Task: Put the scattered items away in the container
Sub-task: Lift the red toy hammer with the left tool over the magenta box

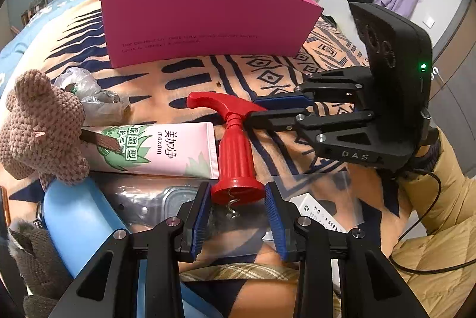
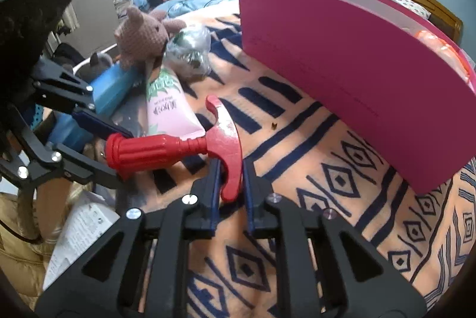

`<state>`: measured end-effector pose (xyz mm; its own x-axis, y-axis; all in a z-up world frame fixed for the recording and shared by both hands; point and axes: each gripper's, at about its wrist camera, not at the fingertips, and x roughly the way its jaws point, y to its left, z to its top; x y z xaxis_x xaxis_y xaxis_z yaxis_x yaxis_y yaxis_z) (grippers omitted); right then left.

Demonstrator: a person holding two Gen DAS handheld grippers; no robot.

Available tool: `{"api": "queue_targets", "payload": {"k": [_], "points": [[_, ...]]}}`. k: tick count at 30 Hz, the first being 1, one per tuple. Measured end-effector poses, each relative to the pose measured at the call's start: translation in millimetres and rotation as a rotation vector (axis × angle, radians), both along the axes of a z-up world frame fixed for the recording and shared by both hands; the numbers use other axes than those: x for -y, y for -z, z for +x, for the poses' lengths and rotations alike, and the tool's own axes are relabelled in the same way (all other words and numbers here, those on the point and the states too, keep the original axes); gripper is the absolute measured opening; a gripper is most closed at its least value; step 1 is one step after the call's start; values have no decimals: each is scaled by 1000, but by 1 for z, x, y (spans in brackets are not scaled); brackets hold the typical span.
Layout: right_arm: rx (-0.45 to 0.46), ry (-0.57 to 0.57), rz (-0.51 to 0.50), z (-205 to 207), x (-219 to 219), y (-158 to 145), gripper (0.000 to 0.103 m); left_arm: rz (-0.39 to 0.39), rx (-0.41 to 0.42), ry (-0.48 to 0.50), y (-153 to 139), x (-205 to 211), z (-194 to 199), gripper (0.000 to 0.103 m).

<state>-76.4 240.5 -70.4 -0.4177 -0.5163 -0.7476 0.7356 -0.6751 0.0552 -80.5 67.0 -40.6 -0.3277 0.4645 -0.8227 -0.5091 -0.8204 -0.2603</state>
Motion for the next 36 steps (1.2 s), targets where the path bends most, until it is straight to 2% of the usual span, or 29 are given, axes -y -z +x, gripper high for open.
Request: {"api": "queue_targets", "payload": {"k": [23,36], "points": [[-15,113,-94,7,-33,-20,15,3,-55,34,-19,-18,-2,37],[-116,199,-165,3,-53,-63,15,10,-172,50,-56,-33,-16,37]]}}
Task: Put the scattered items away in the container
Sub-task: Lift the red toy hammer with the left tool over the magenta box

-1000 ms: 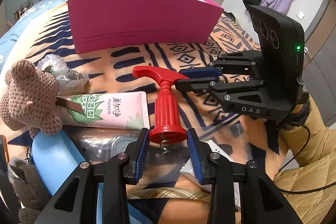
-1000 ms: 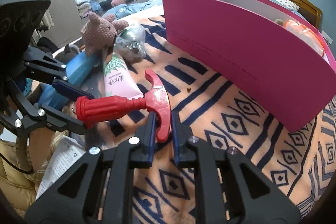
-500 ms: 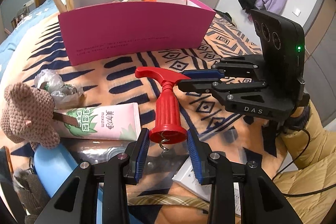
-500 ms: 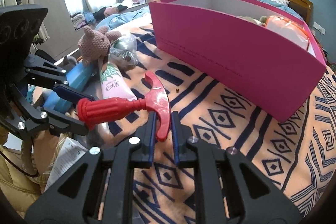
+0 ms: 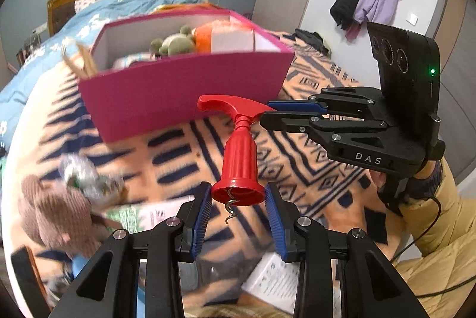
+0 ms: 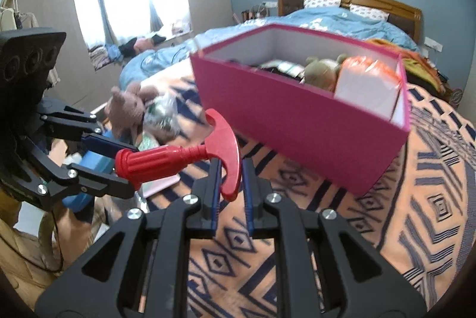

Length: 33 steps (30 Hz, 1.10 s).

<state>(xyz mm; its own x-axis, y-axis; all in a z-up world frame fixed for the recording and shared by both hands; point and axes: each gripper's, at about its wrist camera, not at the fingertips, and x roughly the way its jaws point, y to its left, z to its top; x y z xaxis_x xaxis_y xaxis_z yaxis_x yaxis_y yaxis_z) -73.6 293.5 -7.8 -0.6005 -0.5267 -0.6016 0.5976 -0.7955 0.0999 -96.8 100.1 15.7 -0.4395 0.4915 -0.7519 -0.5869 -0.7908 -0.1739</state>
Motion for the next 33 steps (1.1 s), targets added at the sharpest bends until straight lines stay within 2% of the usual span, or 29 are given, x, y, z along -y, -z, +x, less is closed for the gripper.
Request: {"api": "queue_targets", "payload": {"k": [11,18,24,33], "points": [[-72,132,-64,-18,-28,-36,15,-19,-111,16,-35,-24,-42,36],[-51,174,-83,-42,-31,-40,16,-29,-133,-1,-43,-30,-66,36],[-36,179,-62,-70,-21,-47,16,-53,-142,-41,-48,-28,-92,36],[-32,173,-7,-113,4,-58,15,-48,-144,-113,-53,-14,-129,36]]}}
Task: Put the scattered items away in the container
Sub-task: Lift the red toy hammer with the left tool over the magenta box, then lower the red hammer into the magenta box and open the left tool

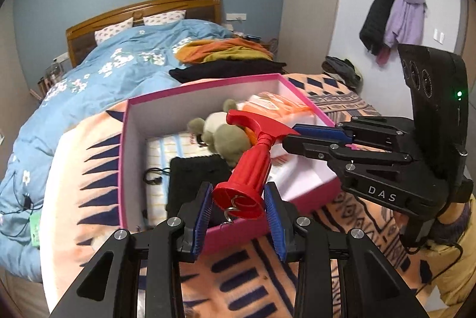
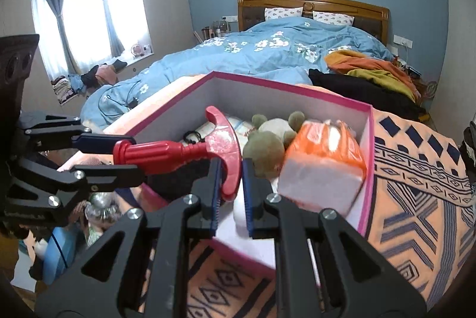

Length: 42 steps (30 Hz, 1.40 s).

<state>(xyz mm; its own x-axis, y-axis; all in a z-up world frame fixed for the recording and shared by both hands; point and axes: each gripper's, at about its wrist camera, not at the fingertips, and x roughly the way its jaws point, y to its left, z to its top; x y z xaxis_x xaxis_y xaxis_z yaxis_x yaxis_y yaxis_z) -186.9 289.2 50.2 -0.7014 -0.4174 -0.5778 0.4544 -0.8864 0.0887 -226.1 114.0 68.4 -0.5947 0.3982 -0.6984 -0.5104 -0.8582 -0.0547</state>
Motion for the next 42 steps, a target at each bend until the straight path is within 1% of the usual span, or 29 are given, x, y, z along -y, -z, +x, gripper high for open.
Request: {"api": "queue_targets", "payload": {"k": [5,10,14,22,27,34,42], "points": [[14,-7,0,-15,7,-2,15,4,7,-20,2,5,-14,36],[32,2,29,-30,15,-1,15,8,13,-39,5,10,-27,36],[58,1,33,-43,17,-1,15,10,17,-50,6,13,-38,36],[84,3,99,-69,31,0,15,6,31,-76,11,17,-60,36],[99,9,141,-84,40,2,15,28,50,-92,17,22,-75,36],[136,17,182,-105,49,10,15,22,69,-109,23,23,-92,36],[185,14,240,-130,64,19,15,4,99,-152,31,26,-110,36]]}}
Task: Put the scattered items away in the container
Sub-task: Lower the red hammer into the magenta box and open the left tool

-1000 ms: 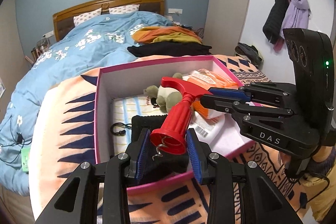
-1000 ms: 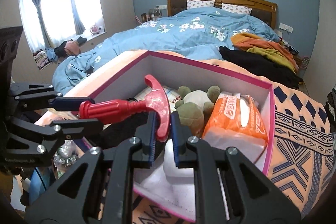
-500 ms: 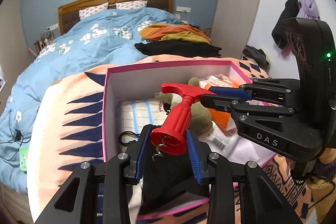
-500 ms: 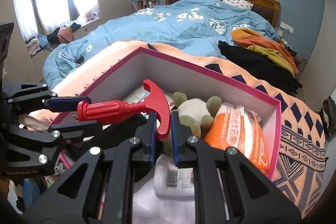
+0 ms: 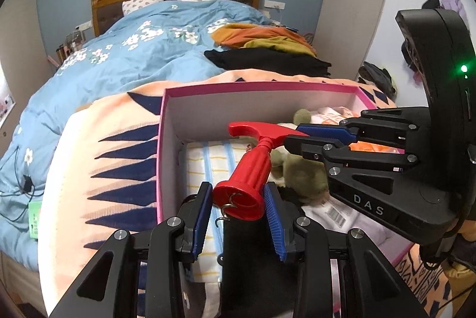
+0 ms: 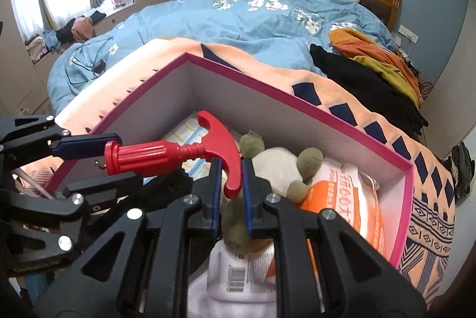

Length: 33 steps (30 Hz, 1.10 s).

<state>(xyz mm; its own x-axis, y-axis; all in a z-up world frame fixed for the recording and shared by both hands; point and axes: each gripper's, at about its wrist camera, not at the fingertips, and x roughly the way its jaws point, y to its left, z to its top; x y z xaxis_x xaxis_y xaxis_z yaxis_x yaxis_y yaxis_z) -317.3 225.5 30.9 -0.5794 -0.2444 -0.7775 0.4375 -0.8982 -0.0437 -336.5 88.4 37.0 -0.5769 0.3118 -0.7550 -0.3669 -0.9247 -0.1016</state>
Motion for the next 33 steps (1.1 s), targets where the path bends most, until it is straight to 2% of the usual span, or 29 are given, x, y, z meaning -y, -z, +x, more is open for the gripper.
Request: {"api": "queue_targets", "payload": {"k": [4,15,18,23,33], "points": [[18,1,18,-8,5,2,15,4,12,-16,3,3,-8,36],[148,2,44,-29,8,15,14,-19,23,-56,9,5,-22,36],[139,-4,59,-32,12,15,14,-33,23,-75,11,5,-25,36],[144,-13,104,-36,19,20,14,-109,-13,-86,13,-4,-24,37],[175,-51,83,-31,18,25,14,-92,-15,-69,13,-1,-24,37]]}}
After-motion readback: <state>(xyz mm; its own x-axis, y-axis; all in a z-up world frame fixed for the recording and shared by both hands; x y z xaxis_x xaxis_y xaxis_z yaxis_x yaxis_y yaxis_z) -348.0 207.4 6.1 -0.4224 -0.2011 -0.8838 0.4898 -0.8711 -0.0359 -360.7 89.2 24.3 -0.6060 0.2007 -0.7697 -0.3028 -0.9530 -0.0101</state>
